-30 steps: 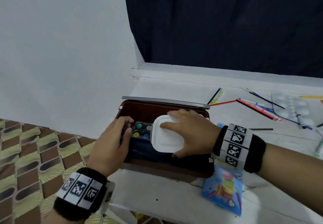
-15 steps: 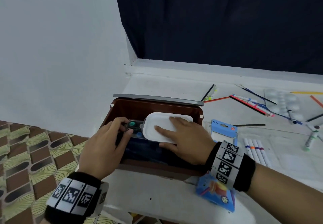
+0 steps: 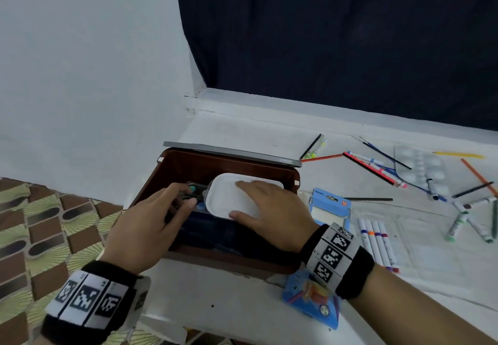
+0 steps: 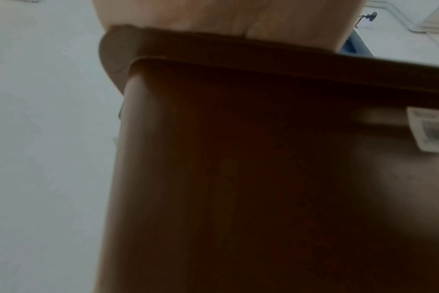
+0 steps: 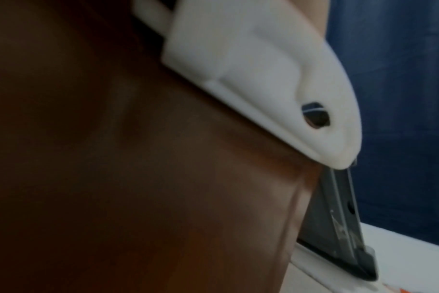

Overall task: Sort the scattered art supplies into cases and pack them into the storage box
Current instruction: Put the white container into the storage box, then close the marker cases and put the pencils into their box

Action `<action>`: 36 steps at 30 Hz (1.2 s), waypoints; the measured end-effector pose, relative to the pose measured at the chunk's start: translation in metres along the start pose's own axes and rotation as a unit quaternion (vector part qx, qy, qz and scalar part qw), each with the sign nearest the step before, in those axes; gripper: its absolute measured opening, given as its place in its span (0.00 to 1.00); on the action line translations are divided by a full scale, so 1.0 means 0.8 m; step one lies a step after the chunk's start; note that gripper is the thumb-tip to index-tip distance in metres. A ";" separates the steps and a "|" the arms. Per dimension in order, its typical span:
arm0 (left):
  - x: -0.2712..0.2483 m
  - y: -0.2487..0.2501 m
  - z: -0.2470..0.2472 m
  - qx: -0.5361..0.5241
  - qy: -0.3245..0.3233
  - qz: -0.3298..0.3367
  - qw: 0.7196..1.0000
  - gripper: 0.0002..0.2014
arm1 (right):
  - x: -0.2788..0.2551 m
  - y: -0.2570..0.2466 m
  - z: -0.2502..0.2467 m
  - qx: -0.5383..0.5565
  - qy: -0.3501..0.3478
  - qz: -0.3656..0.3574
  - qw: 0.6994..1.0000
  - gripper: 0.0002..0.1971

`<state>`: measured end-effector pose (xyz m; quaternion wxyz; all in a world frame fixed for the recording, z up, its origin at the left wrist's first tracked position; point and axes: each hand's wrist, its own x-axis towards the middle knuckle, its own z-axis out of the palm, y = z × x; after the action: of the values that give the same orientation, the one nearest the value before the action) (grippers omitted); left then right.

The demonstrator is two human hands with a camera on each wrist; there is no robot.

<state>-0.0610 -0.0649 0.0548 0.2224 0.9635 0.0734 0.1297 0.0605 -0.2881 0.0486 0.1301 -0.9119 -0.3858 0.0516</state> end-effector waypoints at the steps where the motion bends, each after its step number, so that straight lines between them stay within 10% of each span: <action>1: 0.000 0.002 0.000 -0.039 0.002 0.003 0.999 0.14 | -0.002 0.001 -0.002 0.044 0.020 -0.008 0.999 0.33; 9: -0.008 0.076 0.010 -0.340 0.116 0.043 0.932 0.08 | -0.063 0.033 -0.049 0.336 0.252 -0.015 0.907 0.07; 22: -0.036 0.293 0.118 -0.449 0.053 0.014 0.892 0.13 | -0.275 0.251 -0.089 0.369 0.308 0.126 0.868 0.06; 36: 0.082 0.421 0.268 -0.421 -0.104 -0.028 0.900 0.06 | -0.333 0.469 -0.107 0.222 0.131 0.279 0.925 0.04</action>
<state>0.0902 -0.4397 0.0338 0.6175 0.7853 0.0155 0.0409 0.1505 -0.7465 0.0250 0.3587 -0.9291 -0.0743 0.0504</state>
